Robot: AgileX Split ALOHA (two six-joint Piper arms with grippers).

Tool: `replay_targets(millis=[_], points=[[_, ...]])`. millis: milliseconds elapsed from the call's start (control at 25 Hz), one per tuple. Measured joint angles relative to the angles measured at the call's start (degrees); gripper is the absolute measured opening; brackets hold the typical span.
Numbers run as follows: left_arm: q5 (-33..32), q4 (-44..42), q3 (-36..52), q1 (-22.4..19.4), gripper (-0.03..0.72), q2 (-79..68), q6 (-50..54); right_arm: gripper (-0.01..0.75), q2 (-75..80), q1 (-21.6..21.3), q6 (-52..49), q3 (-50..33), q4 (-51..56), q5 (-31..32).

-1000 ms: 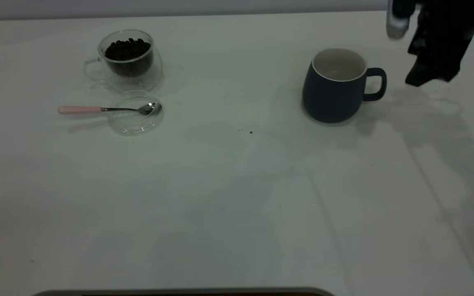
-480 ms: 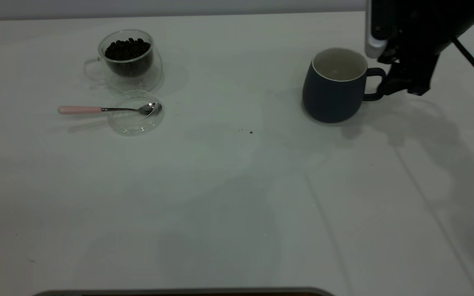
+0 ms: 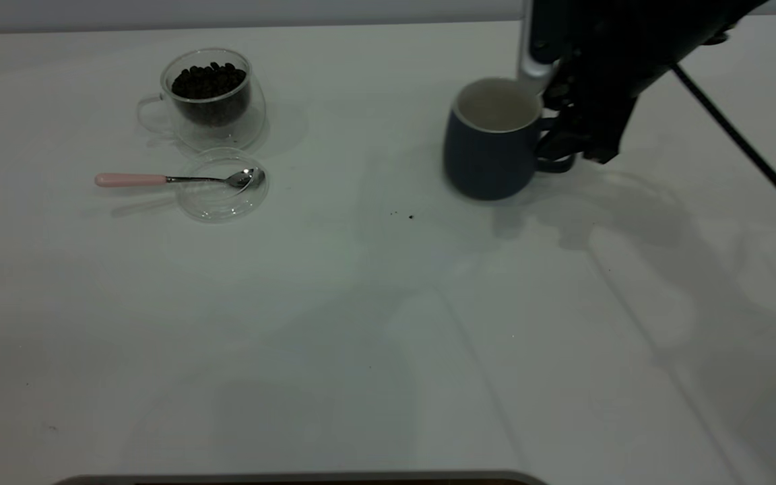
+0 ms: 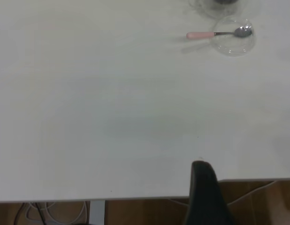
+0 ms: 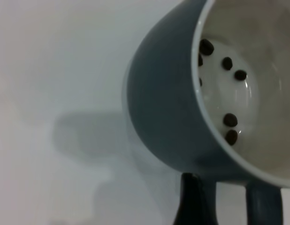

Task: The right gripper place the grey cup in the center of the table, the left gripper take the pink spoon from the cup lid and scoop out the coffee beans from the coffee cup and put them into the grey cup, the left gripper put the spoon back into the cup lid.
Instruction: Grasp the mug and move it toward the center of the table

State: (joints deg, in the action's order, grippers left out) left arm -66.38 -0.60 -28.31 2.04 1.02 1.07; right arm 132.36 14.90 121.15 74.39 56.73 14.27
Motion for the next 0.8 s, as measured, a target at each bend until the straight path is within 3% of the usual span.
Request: replay_targets(millis=[400, 800], points=[[0.0, 0.0, 0.0, 0.0, 0.515, 0.0, -0.1, 0.542, 0.4, 5.9, 0.0, 4.1, 6.1, 1.2], [0.0, 0.0, 0.0, 0.0, 0.515, 0.0, -0.1, 0.542, 0.7, 6.2, -0.8, 5.2, 7.7, 2.1]])
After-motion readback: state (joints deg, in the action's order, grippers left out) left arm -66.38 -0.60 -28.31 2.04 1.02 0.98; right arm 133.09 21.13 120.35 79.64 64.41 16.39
